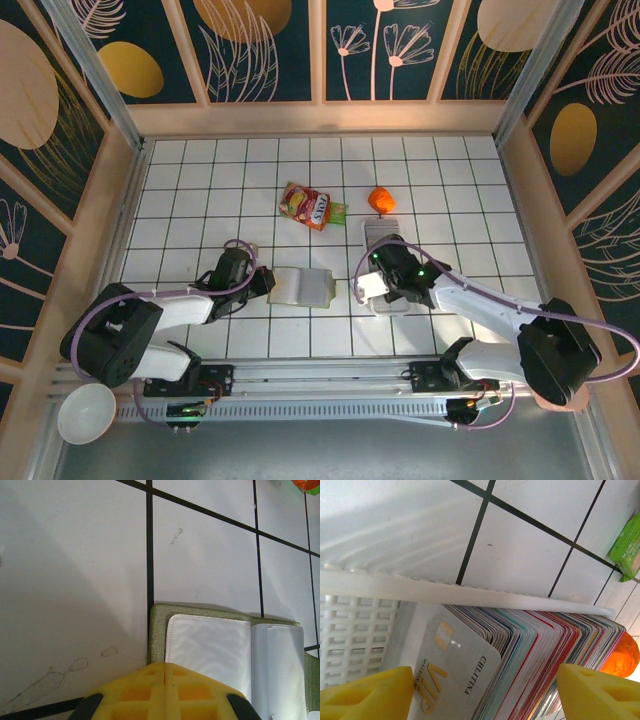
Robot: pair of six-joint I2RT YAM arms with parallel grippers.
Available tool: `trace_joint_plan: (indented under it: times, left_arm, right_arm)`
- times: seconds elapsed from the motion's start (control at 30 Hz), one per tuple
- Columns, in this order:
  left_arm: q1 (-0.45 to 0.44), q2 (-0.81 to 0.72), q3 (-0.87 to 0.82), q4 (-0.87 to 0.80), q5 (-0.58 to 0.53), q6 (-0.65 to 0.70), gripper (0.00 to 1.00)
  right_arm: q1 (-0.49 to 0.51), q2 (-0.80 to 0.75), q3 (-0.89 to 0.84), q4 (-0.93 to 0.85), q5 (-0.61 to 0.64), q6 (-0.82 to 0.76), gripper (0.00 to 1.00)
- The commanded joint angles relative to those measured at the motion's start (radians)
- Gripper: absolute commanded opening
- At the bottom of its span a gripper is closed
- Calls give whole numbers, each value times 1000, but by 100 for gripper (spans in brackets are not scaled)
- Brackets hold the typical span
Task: Put the credit cards into the card holder
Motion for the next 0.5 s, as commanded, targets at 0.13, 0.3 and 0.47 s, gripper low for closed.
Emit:
trace_joint_plan:
  times: [0.13, 0.3, 0.47]
  left_arm:
    - [-1, 10, -11, -52, 7, 18, 0]
    - [-1, 11, -11, -51, 8, 19, 0]
    - [-2, 11, -11, -51, 8, 20, 0]
  right_arm:
    - [-6, -26, 0, -30, 2, -13, 65]
    - [-6, -34, 1, -35, 1, -9, 57]
    - [-6, -40, 0, -39, 1, -6, 50]
